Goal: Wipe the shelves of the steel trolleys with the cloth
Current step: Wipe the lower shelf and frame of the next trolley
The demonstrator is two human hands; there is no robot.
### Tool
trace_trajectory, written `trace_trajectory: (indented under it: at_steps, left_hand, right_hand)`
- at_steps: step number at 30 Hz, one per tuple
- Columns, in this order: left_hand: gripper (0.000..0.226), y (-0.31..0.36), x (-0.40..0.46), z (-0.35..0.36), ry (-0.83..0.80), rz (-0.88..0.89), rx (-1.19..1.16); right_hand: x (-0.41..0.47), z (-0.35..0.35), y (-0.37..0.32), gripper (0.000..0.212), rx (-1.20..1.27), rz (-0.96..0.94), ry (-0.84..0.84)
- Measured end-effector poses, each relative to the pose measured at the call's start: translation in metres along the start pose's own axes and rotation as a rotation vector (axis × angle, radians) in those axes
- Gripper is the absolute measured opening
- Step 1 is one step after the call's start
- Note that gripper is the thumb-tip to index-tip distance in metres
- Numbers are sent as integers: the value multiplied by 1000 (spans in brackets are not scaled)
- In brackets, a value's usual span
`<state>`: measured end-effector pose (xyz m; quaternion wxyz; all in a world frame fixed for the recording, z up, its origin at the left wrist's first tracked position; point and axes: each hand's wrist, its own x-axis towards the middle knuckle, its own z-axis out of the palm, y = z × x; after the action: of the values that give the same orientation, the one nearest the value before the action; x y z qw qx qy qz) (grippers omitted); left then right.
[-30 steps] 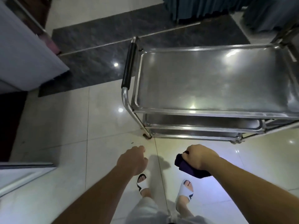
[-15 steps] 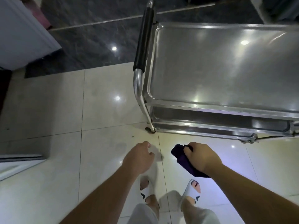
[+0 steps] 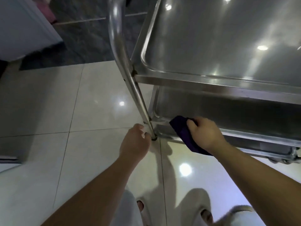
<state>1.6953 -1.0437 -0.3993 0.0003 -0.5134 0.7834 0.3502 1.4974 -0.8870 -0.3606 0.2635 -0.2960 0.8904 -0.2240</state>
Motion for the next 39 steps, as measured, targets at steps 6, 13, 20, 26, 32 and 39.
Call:
trace_trajectory:
  at_steps: [6,13,20,26,32,39]
  left_hand:
    - [47,-5,48,27,345,213,-350]
    - [14,15,88,24,334,336,-693]
    - [24,16,109,40,284,342,-876]
    - [19,18,114,52,372,310,-932]
    - [29,16,122,61,499,378,-877]
    - [22,24,121,66,586,377,-893]
  right_hand:
    - [60,20,9,50,-40,-50,153]
    - [92,54,-6,34,-26,-289,444]
    - [90,115,-18,32,-299,-461,397]
    - [103,149,-8,46,-410,-527,292]
    - [155,145,-30,59,-382,-409,55]
    - [155,128,-5,60,-355,-312,80]
